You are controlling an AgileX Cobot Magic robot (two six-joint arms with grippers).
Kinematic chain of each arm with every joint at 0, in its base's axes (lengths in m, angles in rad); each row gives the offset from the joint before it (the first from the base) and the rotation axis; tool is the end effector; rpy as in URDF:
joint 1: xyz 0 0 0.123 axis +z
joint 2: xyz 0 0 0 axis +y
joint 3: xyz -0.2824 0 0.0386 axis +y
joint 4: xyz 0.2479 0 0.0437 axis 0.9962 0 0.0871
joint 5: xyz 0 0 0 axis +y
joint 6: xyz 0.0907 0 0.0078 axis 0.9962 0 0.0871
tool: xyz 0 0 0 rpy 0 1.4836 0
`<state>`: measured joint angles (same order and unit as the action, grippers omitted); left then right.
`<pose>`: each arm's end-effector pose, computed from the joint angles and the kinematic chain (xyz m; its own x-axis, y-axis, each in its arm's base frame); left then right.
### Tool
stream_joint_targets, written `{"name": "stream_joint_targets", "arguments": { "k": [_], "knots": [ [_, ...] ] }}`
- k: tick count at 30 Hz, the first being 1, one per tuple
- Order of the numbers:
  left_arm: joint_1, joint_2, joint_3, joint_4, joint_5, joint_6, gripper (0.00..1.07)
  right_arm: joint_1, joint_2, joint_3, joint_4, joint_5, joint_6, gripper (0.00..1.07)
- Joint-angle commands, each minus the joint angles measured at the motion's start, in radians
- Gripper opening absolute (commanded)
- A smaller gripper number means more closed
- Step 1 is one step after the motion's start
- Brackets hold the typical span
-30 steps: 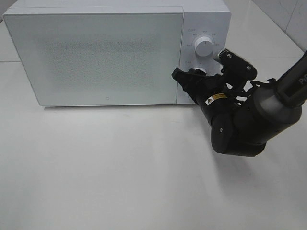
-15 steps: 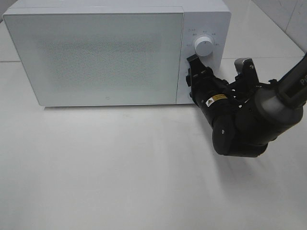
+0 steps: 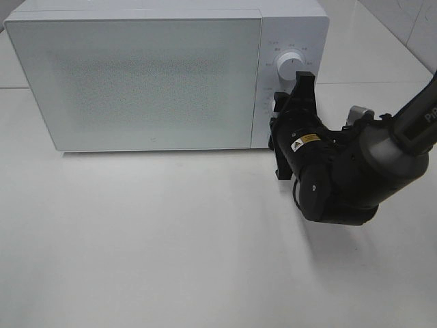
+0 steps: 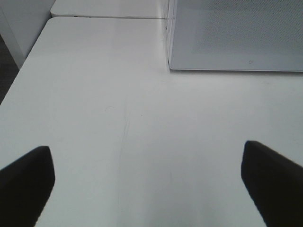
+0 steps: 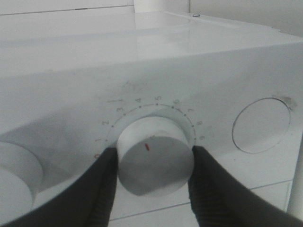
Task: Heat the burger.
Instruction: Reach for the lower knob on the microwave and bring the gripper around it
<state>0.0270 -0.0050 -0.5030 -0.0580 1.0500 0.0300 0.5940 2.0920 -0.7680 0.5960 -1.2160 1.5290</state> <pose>-0.0055 -0.0047 0.2790 -0.4385 -0.0107 -0.8987 0.0187 0.9996 -0.0211 0.3203 0.1585 0.1121 -0.0270 0.9894 0.1429 0.0784 -0.1404 0.9870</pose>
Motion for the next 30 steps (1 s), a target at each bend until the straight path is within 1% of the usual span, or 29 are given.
{"name": "stream_joint_targets", "arguments": {
  "k": [1, 11, 13, 16, 18, 20, 21, 22, 23, 24, 25, 26, 27, 28, 29, 30],
  "knots": [
    [0.002, -0.020, 0.003, -0.005, -0.013, -0.008, 1.00, -0.006, -0.008, -0.050, -0.034, -0.141, 0.072, 0.00],
    [0.002, -0.020, 0.003, -0.005, -0.013, -0.008, 1.00, -0.006, -0.008, -0.050, -0.028, -0.141, 0.036, 0.01],
    [0.002, -0.020, 0.003, -0.005, -0.013, -0.008, 1.00, -0.006, -0.008, -0.050, -0.015, -0.141, 0.024, 0.04],
    [0.002, -0.020, 0.003, -0.005, -0.013, -0.008, 1.00, -0.006, -0.008, -0.050, -0.004, -0.141, 0.021, 0.05],
    [0.002, -0.020, 0.003, -0.005, -0.013, -0.008, 1.00, -0.006, -0.008, -0.050, 0.016, -0.141, 0.016, 0.10],
    [0.002, -0.020, 0.003, -0.005, -0.013, -0.008, 1.00, -0.006, -0.008, -0.049, 0.022, -0.141, 0.013, 0.12],
    [0.002, -0.020, 0.003, -0.005, -0.013, -0.008, 1.00, -0.006, -0.008, -0.048, 0.040, -0.141, 0.005, 0.16],
    [0.002, -0.020, 0.003, -0.005, -0.013, -0.008, 1.00, -0.006, -0.008, -0.048, 0.040, -0.141, 0.005, 0.16],
    [0.002, -0.020, 0.003, -0.005, -0.013, -0.008, 1.00, -0.006, -0.008, -0.048, 0.045, -0.141, 0.003, 0.20],
    [0.002, -0.020, 0.003, -0.005, -0.013, -0.008, 1.00, -0.006, -0.008, -0.048, 0.045, -0.141, 0.003, 0.20],
    [0.002, -0.020, 0.003, -0.005, -0.013, -0.008, 1.00, -0.006, -0.008, -0.048, 0.049, -0.141, -0.005, 0.27],
    [0.002, -0.020, 0.003, -0.005, -0.013, -0.008, 1.00, -0.006, -0.008, -0.048, 0.059, -0.141, -0.013, 0.37],
    [0.002, -0.020, 0.003, -0.005, -0.013, -0.008, 1.00, -0.006, -0.008, -0.048, 0.059, -0.141, -0.013, 0.37],
    [0.002, -0.020, 0.003, -0.005, -0.013, -0.008, 1.00, -0.006, -0.008, -0.048, 0.061, -0.141, -0.016, 0.41],
    [0.002, -0.020, 0.003, -0.005, -0.013, -0.008, 1.00, -0.006, -0.008, -0.043, 0.067, -0.141, -0.022, 0.49],
    [0.002, -0.020, 0.003, -0.005, -0.013, -0.008, 1.00, -0.006, -0.008, -0.043, 0.067, -0.141, -0.022, 0.49]
  ]
}}
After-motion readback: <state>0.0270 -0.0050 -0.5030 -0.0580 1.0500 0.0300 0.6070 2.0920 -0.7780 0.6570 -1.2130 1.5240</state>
